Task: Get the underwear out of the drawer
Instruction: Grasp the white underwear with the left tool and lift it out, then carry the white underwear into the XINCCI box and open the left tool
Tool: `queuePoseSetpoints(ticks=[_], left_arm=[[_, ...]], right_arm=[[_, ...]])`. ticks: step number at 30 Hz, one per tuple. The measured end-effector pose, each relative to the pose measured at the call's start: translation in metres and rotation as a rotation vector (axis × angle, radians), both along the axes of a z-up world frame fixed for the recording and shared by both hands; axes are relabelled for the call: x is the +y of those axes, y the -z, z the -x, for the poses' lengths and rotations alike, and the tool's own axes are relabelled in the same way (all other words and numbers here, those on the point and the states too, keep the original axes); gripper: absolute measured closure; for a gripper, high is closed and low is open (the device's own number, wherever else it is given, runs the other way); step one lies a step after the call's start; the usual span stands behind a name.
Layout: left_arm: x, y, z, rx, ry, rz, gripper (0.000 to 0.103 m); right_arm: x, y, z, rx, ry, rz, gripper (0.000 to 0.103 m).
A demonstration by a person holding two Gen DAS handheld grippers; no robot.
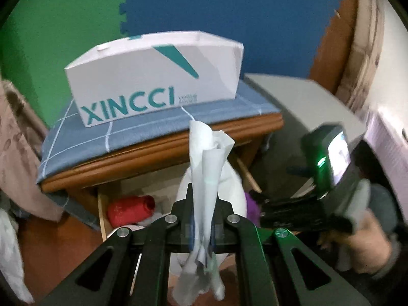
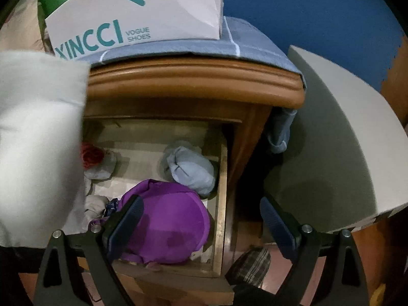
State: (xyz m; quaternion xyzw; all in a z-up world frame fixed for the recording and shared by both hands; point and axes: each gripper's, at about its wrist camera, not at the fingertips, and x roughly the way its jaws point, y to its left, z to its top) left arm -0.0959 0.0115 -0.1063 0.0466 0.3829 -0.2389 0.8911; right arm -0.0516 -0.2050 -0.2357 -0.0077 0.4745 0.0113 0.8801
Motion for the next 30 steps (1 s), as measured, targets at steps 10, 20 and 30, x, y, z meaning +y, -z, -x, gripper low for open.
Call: queuePoseSetpoints(ticks=[10, 20, 30], left_arm=[[0.004, -0.078, -0.005, -0.12, -0.152, 0.093, 0.096], [-0.003, -0.179, -0.047, -0.308, -0.22, 0.096, 0.096], [-0.003, -0.266, -0.102, -0.406, -0.296, 0.17, 0.096]], right_arm=[[0.008, -0.011, 0.006, -0.045, -0.027, 0.034, 0.008], [0.013, -0.008, 0.006, -0.036, -0.061, 0.027, 0.008], [0.013, -0.011, 0.009, -0.035, -0.086, -0.018, 0.008]])
